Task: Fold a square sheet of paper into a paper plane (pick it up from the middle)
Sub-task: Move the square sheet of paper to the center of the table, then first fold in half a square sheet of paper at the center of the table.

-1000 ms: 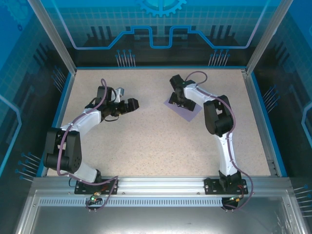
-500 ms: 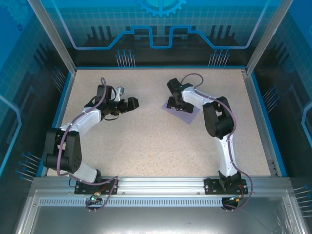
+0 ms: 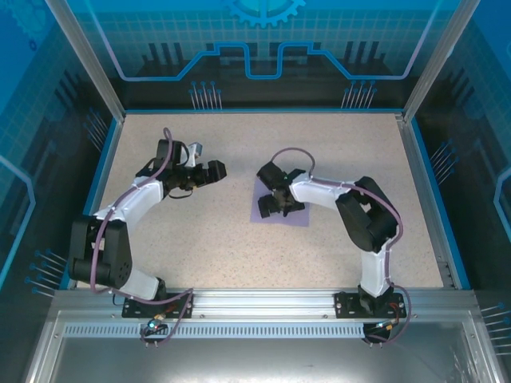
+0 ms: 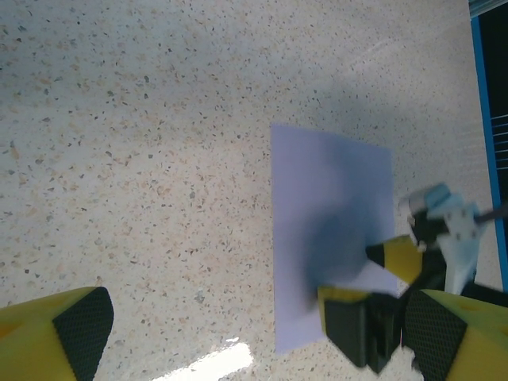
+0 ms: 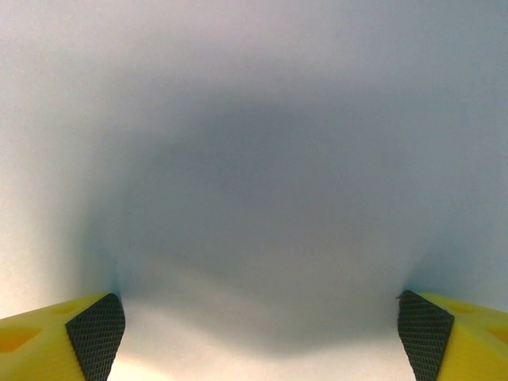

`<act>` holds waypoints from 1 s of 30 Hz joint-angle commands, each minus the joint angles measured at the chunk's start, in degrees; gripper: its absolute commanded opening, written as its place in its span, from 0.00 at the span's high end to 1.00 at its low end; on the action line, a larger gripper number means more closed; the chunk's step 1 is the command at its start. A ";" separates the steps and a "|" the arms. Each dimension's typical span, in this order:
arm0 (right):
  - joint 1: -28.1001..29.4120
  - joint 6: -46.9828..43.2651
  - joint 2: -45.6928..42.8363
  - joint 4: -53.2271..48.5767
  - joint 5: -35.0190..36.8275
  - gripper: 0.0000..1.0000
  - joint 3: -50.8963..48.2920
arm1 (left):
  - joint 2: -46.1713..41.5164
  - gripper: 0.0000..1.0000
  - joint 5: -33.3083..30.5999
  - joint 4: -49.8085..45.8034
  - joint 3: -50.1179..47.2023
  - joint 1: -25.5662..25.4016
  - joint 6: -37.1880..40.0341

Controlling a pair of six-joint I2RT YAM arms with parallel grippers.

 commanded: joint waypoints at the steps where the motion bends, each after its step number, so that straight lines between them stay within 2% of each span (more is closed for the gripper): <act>1: 2.34 -7.69 -2.77 -1.37 -5.60 0.08 -7.57 | -2.45 0.01 -0.60 -2.66 0.22 -0.59 1.20; 7: 4.50 -9.97 -9.58 -1.94 -6.36 0.07 -12.66 | -4.62 0.01 -0.95 -5.96 -1.59 -1.33 0.44; 12: 6.12 -9.42 -15.97 -3.34 -4.21 0.06 -11.78 | -8.17 0.01 -0.70 -7.14 -4.20 -2.20 -1.16; 14: 6.05 -7.74 -17.66 -3.94 -2.83 0.05 -10.34 | -9.13 0.01 -0.79 -8.07 -4.74 -2.30 -1.88; 16: 5.59 -1.85 -18.50 -5.94 0.22 0.05 -8.39 | -10.25 0.01 -0.78 -8.85 -5.39 -2.31 -2.53; 18: 4.87 6.27 -18.35 -7.01 0.17 0.05 -7.43 | -11.62 0.01 -0.24 -8.88 -6.63 -2.31 -3.24; 22: 4.29 14.53 -15.49 -3.40 -0.65 0.05 -7.72 | -13.33 0.01 0.26 -8.92 -8.62 -2.31 -3.37; 30: 3.81 11.12 -6.88 -4.84 6.00 0.05 -1.79 | -14.09 0.01 0.54 -8.52 -10.18 -2.31 -3.04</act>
